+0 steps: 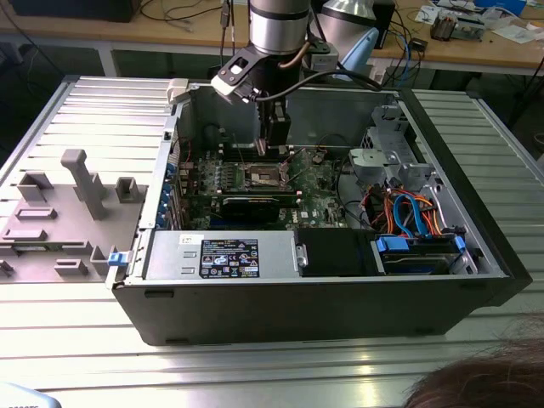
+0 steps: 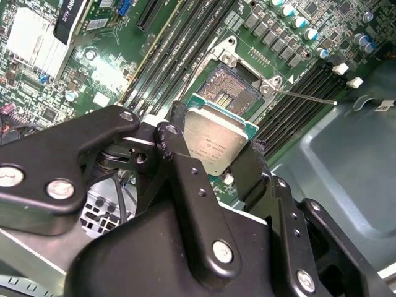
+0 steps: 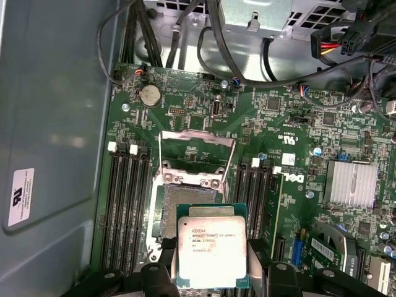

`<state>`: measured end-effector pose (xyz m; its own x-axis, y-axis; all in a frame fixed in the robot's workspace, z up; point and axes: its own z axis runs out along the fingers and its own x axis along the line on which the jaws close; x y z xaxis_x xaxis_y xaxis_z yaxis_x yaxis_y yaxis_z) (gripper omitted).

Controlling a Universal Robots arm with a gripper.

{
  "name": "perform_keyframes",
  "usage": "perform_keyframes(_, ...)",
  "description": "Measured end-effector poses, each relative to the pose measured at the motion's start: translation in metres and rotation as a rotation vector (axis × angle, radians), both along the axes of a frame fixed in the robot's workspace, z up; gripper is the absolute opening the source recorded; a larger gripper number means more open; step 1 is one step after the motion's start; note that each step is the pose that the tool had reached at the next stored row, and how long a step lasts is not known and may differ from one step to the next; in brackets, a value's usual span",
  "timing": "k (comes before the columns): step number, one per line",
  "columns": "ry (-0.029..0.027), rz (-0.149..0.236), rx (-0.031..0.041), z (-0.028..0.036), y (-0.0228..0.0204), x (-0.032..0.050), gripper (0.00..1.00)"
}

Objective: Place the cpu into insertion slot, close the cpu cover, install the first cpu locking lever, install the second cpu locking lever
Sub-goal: 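Place the cpu into insertion slot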

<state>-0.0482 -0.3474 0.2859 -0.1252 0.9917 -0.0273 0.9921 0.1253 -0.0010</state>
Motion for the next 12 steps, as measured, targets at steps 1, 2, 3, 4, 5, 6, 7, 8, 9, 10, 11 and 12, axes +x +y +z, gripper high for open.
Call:
perform_keyframes(1,0.0000,-0.002,0.0001,-0.0001,0.0000,0.0000,0.54)
perform_keyframes(2,0.0000,-0.004,0.0000,-0.0001,0.0000,0.0000,0.54)
perform_keyframes(3,0.0000,-0.007,0.0000,-0.0002,0.0000,0.0000,0.54)
perform_keyframes(4,0.0000,-0.009,0.0000,-0.0002,0.0000,0.0000,0.54)
perform_keyframes(5,0.0000,-0.012,0.0000,-0.0003,0.0000,0.0000,0.54)
perform_keyframes(6,0.0000,-0.014,0.0000,-0.0004,0.0000,0.0000,0.54)
perform_keyframes(7,0.0000,-0.016,0.0000,-0.0004,0.0000,0.0000,0.54)
perform_keyframes(8,0.0000,-0.019,0.0001,-0.0005,0.0000,0.0000,0.54)
perform_keyframes(9,0.0000,-0.021,0.0000,-0.0006,0.0000,0.0000,0.54)
perform_keyframes(10,0.0000,-0.024,0.0000,-0.0007,0.0000,0.0000,0.54)
perform_keyframes(11,0.0000,-0.026,0.0000,-0.0007,0.0000,0.0000,0.54)
perform_keyframes(12,0.0000,-0.028,0.0000,-0.0008,0.0000,0.0000,0.54)
